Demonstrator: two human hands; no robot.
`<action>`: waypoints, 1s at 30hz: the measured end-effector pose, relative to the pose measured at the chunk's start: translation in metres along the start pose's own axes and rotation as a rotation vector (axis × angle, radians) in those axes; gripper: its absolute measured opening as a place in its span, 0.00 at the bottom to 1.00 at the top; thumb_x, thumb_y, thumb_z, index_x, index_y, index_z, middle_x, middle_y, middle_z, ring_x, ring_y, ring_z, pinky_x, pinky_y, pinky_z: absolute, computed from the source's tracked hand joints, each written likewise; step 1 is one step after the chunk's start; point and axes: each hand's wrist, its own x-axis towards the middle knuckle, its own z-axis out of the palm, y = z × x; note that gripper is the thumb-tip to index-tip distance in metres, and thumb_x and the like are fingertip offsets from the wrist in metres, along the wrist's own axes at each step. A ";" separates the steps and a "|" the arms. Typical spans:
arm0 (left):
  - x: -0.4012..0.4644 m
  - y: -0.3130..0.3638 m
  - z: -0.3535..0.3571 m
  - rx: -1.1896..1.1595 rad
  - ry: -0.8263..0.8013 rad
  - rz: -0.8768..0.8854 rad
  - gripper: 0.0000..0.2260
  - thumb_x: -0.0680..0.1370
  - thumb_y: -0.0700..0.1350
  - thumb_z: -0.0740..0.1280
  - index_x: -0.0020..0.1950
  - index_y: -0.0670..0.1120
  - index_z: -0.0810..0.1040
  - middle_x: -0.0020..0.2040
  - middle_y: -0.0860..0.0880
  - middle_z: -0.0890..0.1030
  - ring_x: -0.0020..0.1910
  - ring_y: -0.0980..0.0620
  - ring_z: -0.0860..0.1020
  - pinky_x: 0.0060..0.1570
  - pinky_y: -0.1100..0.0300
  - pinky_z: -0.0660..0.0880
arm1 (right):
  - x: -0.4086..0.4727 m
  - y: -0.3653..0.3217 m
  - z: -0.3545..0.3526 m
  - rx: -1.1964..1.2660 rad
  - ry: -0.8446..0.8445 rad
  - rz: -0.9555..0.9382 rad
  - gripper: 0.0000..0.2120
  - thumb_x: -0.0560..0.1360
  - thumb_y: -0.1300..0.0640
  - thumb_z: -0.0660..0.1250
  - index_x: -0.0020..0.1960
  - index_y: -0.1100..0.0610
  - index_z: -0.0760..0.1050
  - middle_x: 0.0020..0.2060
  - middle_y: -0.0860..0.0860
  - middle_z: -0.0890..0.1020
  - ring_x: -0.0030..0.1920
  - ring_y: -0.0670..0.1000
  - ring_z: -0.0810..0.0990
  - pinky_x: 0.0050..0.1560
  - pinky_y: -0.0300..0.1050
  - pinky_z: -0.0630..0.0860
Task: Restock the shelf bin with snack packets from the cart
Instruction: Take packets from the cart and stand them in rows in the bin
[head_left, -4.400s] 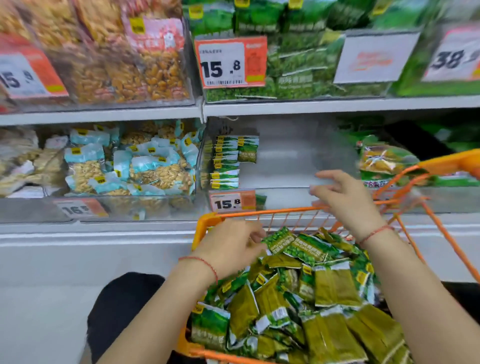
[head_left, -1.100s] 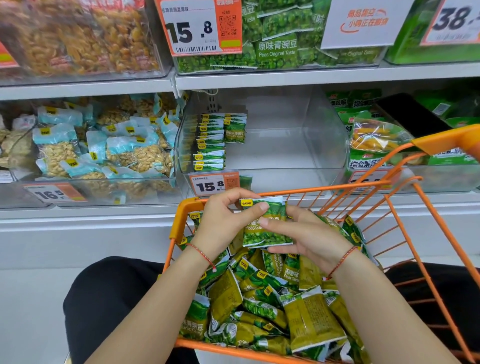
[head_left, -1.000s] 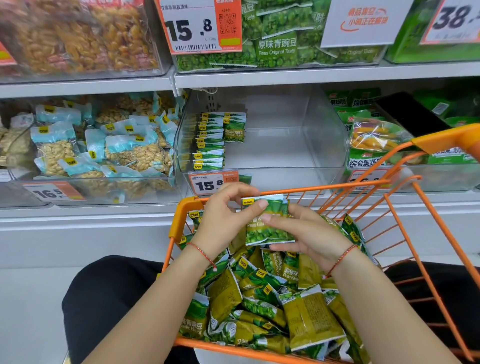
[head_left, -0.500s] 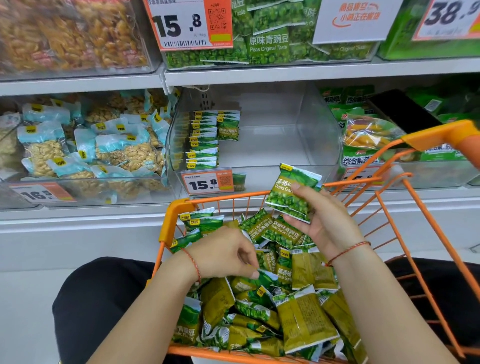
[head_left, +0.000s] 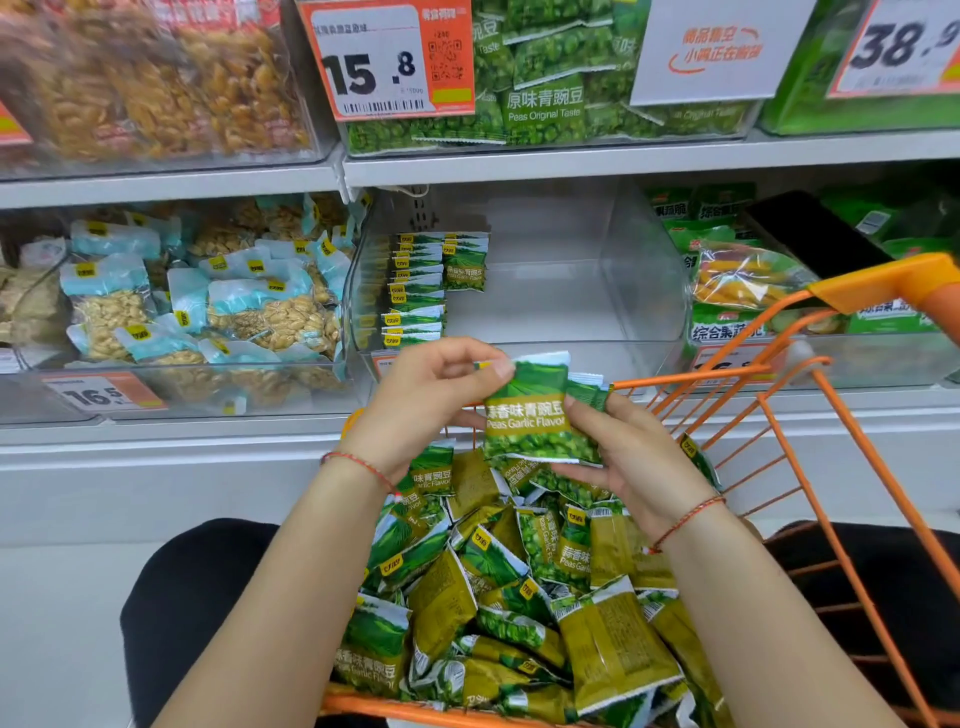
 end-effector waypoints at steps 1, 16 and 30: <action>0.003 -0.001 0.003 0.042 -0.012 -0.019 0.03 0.76 0.41 0.68 0.43 0.47 0.80 0.30 0.57 0.78 0.31 0.63 0.77 0.32 0.66 0.77 | 0.000 0.001 0.000 0.013 -0.018 0.003 0.13 0.76 0.56 0.65 0.59 0.59 0.74 0.52 0.52 0.82 0.48 0.47 0.83 0.39 0.43 0.82; 0.023 0.008 0.015 0.223 0.030 0.071 0.01 0.74 0.44 0.72 0.42 0.48 0.81 0.35 0.48 0.78 0.30 0.58 0.77 0.30 0.63 0.77 | -0.002 -0.012 0.007 -0.022 -0.048 -0.034 0.22 0.66 0.59 0.75 0.58 0.56 0.74 0.47 0.50 0.85 0.46 0.45 0.84 0.46 0.46 0.82; 0.063 -0.043 -0.073 0.422 0.536 0.355 0.06 0.78 0.50 0.61 0.50 0.57 0.78 0.41 0.58 0.81 0.40 0.57 0.79 0.41 0.52 0.77 | 0.130 -0.072 0.043 -0.463 0.134 -0.245 0.11 0.69 0.62 0.74 0.51 0.57 0.77 0.46 0.52 0.84 0.43 0.47 0.81 0.44 0.32 0.76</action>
